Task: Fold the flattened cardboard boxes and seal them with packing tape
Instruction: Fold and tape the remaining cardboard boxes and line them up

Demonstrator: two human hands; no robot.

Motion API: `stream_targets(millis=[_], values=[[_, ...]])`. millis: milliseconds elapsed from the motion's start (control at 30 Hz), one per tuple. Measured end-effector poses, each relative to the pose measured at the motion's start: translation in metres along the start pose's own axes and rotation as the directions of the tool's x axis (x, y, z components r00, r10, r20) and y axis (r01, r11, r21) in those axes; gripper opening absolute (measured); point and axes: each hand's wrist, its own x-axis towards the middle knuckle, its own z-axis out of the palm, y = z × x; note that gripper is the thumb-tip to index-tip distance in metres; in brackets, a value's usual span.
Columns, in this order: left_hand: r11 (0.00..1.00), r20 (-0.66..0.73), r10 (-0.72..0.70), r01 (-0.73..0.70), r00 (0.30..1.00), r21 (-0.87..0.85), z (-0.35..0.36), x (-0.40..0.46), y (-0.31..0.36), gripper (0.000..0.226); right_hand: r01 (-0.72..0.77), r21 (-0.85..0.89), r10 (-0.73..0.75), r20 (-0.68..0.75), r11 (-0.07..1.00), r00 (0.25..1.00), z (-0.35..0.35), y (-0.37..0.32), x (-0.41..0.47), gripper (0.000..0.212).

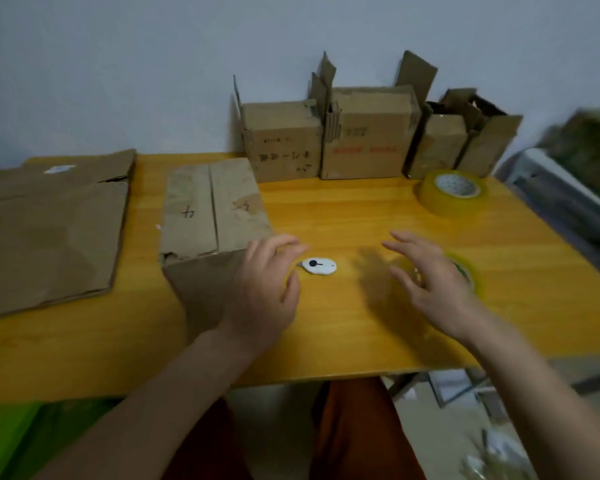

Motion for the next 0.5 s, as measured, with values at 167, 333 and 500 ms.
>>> stream_targets(millis=[167,333,500], values=[[0.951,0.423,-0.196,0.276,0.885,-0.137,0.054,0.007,0.034,0.054,-0.148,-0.1,0.15,0.014,0.984,0.989,-0.005,0.039,-0.033,0.052],[0.793,0.641,-0.329,0.571,0.693,-0.21,0.095,0.022,0.048,0.062,-0.141,-0.317,0.156,0.024,0.938,0.987,0.01,0.054,-0.042,0.062],[0.737,0.715,-0.295,0.627,0.634,-0.251,0.113,0.025,0.053,0.068,-0.151,-0.284,0.155,-0.009,0.947,0.988,0.009,0.054,-0.042,0.045]])
